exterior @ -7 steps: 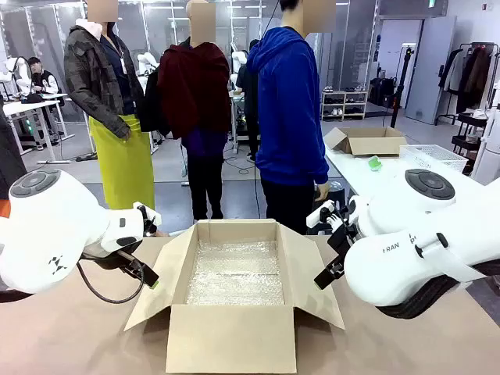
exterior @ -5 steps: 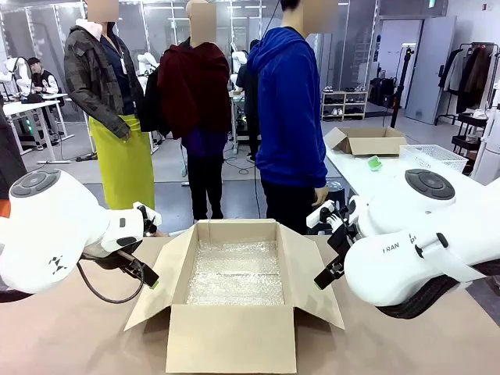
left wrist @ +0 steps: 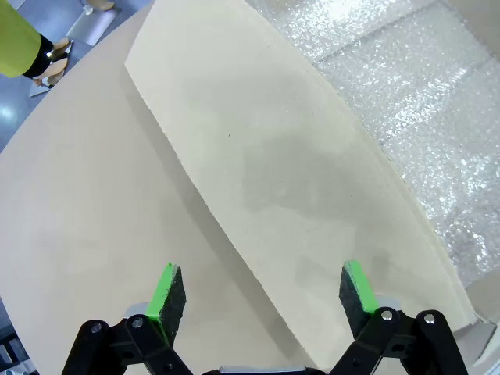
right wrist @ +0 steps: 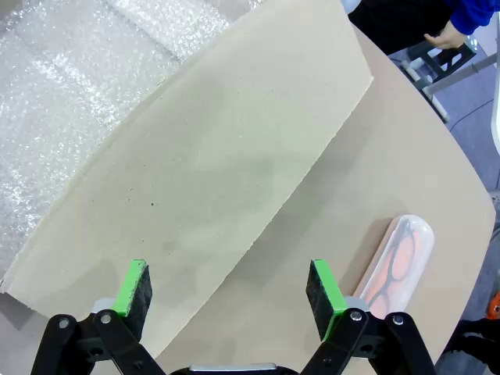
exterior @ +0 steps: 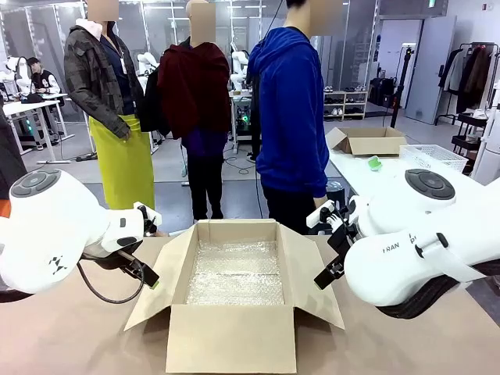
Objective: Pack the glasses set securely to prepare it for shipping.
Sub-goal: Place the Glasses case inside the Package Box.
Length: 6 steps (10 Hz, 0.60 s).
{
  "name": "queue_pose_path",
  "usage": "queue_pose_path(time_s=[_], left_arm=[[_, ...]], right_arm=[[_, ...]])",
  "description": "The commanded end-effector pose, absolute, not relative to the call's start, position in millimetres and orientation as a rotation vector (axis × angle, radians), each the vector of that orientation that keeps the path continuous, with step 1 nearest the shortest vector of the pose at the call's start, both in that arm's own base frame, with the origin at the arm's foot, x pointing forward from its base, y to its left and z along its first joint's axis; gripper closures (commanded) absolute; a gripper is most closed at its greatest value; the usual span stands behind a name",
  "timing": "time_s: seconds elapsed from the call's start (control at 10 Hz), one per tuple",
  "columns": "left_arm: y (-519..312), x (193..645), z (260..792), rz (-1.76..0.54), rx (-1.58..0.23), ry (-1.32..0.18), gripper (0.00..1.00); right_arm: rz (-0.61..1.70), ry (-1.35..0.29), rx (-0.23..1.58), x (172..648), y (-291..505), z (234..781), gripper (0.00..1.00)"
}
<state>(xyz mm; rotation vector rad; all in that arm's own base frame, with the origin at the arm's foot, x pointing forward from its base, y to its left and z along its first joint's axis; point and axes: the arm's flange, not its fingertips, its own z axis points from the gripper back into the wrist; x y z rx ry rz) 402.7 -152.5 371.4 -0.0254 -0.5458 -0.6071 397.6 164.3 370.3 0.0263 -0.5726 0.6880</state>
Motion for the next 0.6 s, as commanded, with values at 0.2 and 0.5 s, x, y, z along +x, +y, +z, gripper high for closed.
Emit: queue_pose_path(time_s=[0.2,0.5], left_arm=[[-152.5,402.7,371.4,-0.607,-0.025,-0.546,0.00],[-146.2,393.5,443.2,-0.794,-0.098,-0.574,0.00]], right_arm=[[0.688,-0.573,0.026,397.6,164.3,370.3,0.00],[0.543,-0.482,0.022,419.8,124.6,426.8,0.00]])
